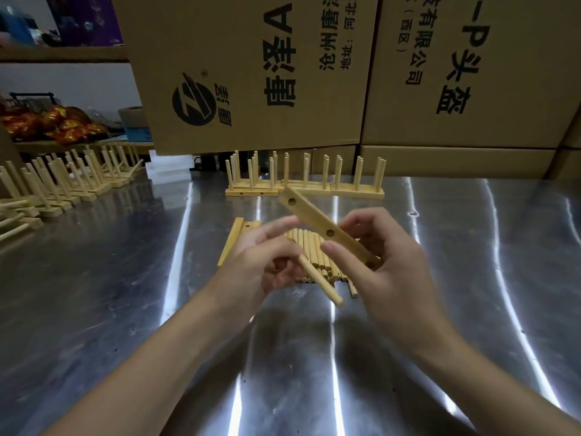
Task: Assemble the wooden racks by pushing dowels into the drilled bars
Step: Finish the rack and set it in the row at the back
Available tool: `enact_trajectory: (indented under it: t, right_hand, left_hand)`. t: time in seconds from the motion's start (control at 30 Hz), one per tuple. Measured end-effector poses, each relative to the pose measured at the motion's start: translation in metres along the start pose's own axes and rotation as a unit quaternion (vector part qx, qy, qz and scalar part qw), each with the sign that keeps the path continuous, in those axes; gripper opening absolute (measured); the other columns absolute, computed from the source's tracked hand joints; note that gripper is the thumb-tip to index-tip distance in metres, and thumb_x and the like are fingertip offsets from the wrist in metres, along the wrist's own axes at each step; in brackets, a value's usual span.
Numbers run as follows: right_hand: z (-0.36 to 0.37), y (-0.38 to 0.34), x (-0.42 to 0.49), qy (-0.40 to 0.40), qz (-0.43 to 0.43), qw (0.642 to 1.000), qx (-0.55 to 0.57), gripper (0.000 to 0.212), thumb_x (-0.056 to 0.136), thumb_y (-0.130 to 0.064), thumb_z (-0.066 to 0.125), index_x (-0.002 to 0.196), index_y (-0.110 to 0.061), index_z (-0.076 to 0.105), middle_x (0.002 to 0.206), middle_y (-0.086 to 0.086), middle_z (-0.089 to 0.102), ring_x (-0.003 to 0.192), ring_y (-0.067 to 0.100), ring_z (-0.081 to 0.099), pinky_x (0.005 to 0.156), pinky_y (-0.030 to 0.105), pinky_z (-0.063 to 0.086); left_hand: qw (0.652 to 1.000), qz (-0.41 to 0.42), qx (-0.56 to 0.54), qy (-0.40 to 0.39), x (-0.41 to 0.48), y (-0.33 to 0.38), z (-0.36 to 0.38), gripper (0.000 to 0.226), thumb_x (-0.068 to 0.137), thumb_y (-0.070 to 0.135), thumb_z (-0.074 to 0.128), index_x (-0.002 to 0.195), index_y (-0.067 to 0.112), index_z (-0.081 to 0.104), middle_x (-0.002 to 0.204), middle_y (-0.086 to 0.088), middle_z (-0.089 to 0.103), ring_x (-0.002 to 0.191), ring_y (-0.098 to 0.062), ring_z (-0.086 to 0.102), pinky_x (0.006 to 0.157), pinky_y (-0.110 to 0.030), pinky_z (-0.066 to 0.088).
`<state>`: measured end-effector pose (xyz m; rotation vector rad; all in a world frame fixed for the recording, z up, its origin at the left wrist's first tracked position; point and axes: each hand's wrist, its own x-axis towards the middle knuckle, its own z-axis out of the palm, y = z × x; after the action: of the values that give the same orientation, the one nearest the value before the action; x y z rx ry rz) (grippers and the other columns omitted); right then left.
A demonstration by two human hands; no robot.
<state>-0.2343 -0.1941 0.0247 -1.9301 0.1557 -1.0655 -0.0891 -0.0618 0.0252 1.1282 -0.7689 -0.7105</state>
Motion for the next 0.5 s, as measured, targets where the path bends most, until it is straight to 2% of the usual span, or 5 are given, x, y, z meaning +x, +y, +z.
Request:
enact_trajectory:
  t: [0.13, 0.27, 0.37, 0.43, 0.5]
  right_hand:
    - [0.002, 0.007, -0.012, -0.052, -0.010, 0.999, 0.005, 0.021, 0.097, -0.024, 0.078, 0.115, -0.024, 0.067, 0.120, -0.009, 0.076, 0.102, 0.022, 0.075, 0.084, 0.045, 0.063]
    - [-0.005, 0.007, -0.013, -0.059, -0.041, 0.996, -0.056, 0.027, 0.094, -0.035, 0.078, 0.119, -0.035, 0.067, 0.117, -0.014, 0.074, 0.102, 0.015, 0.073, 0.081, 0.031, 0.060]
    - [-0.007, 0.005, -0.013, -0.030, -0.118, 0.978, -0.170, 0.042, 0.088, -0.043, 0.080, 0.126, -0.047, 0.062, 0.120, -0.016, 0.062, 0.112, 0.011, 0.061, 0.090, 0.017, 0.047]
    - [-0.006, 0.004, -0.013, -0.003, -0.166, 0.966, -0.196, 0.032, 0.091, -0.041, 0.079, 0.122, -0.038, 0.072, 0.113, -0.011, 0.063, 0.107, 0.013, 0.058, 0.089, 0.020, 0.046]
    - [-0.004, 0.002, -0.014, 0.019, -0.191, 0.962, -0.193, 0.020, 0.095, -0.035, 0.078, 0.114, -0.030, 0.078, 0.102, -0.012, 0.067, 0.096, 0.013, 0.060, 0.082, 0.024, 0.046]
  left_hand:
    - [0.998, -0.003, 0.000, -0.064, -0.001, -0.010, 0.005, 0.042, 0.078, 0.026, 0.076, 0.117, 0.011, 0.080, 0.075, 0.000, 0.065, 0.061, -0.006, 0.058, 0.058, -0.017, 0.049]
    - [1.000, -0.007, -0.016, -0.024, 0.002, -0.016, 0.008, 0.037, 0.078, 0.031, 0.078, 0.110, 0.012, 0.083, 0.066, 0.004, 0.060, 0.054, -0.004, 0.054, 0.058, -0.018, 0.046]
    - [0.999, -0.015, -0.029, 0.000, 0.003, -0.016, 0.005, 0.036, 0.085, 0.032, 0.075, 0.115, 0.013, 0.082, 0.063, 0.005, 0.056, 0.050, -0.004, 0.046, 0.066, -0.021, 0.049]
    - [0.999, -0.023, -0.027, 0.021, 0.004, -0.015, 0.003, 0.034, 0.088, 0.030, 0.071, 0.117, 0.014, 0.082, 0.063, 0.006, 0.056, 0.050, -0.004, 0.044, 0.072, -0.026, 0.047]
    - [0.999, -0.030, -0.030, 0.027, 0.005, -0.015, 0.005, 0.034, 0.091, 0.030, 0.069, 0.117, 0.014, 0.081, 0.064, 0.005, 0.056, 0.050, -0.004, 0.044, 0.067, -0.022, 0.045]
